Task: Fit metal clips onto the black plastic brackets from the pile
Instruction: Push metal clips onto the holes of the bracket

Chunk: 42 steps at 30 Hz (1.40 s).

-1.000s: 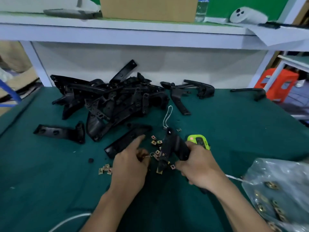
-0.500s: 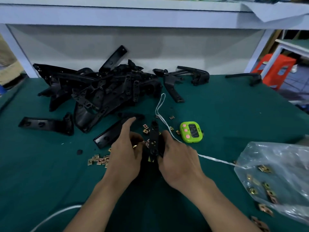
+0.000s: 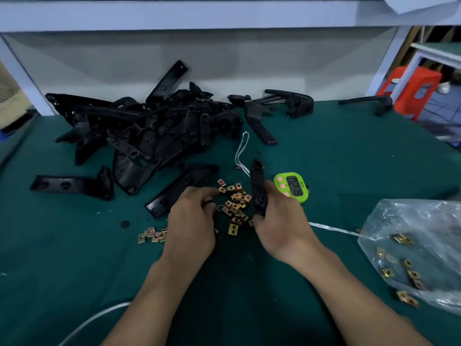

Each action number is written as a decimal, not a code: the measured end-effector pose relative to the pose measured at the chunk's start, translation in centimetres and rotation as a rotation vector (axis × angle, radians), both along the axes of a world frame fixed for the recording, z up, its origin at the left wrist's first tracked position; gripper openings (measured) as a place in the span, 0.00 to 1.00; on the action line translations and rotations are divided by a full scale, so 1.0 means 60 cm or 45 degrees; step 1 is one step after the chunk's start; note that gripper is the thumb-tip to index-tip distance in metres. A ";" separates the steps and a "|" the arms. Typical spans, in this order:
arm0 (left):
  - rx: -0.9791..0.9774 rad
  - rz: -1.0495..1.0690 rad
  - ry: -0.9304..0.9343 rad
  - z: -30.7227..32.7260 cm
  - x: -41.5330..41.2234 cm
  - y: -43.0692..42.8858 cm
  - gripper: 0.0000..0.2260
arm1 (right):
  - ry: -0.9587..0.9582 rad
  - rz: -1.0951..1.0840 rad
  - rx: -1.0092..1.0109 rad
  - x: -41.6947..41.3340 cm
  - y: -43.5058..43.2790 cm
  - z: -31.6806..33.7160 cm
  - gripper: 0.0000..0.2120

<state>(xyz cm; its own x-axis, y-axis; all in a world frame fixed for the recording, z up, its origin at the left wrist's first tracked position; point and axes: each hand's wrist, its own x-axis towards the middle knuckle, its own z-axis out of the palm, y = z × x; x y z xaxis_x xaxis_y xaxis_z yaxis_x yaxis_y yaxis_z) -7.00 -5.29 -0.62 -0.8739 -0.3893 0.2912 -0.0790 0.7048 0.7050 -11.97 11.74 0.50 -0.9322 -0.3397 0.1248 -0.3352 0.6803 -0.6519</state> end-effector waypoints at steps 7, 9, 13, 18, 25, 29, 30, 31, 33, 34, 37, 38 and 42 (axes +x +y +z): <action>-0.070 0.074 -0.010 0.006 0.005 0.006 0.10 | -0.044 -0.042 -0.049 -0.016 0.008 -0.004 0.14; -0.189 0.044 -0.022 0.005 0.007 0.005 0.12 | -0.023 -0.068 -0.015 -0.020 0.013 -0.003 0.13; -0.331 -0.120 0.008 0.008 0.012 0.023 0.10 | 0.023 -0.075 0.037 -0.018 0.013 -0.002 0.11; -0.522 -0.322 -0.027 0.002 0.014 0.059 0.10 | -0.001 -0.067 0.092 -0.006 0.005 0.005 0.11; -0.485 -0.245 0.104 0.008 0.020 0.069 0.07 | 0.183 -0.091 0.262 0.003 0.007 0.014 0.09; 0.111 0.071 0.131 0.019 0.036 0.060 0.09 | 0.258 -0.152 0.411 -0.002 0.013 0.019 0.13; 0.281 0.101 0.104 0.021 0.035 0.056 0.09 | 0.272 -0.139 0.469 -0.002 0.012 0.019 0.14; 0.438 0.121 0.073 0.024 0.032 0.052 0.09 | 0.284 -0.122 0.519 -0.002 0.011 0.019 0.15; 0.731 0.158 0.032 0.032 0.022 0.044 0.11 | 0.310 -0.103 0.581 -0.002 0.009 0.017 0.16; 0.879 0.169 0.027 0.037 0.017 0.041 0.11 | 0.321 -0.103 0.603 -0.003 0.009 0.017 0.16; 1.291 0.104 0.020 0.045 0.011 0.038 0.14 | 0.341 -0.112 0.644 -0.005 0.008 0.014 0.16; 1.393 0.056 0.016 0.046 0.010 0.037 0.15 | 0.345 -0.114 0.649 -0.006 0.008 0.012 0.17; 1.500 -0.090 0.011 0.043 0.013 0.031 0.10 | 0.341 -0.101 0.624 -0.006 0.008 0.010 0.16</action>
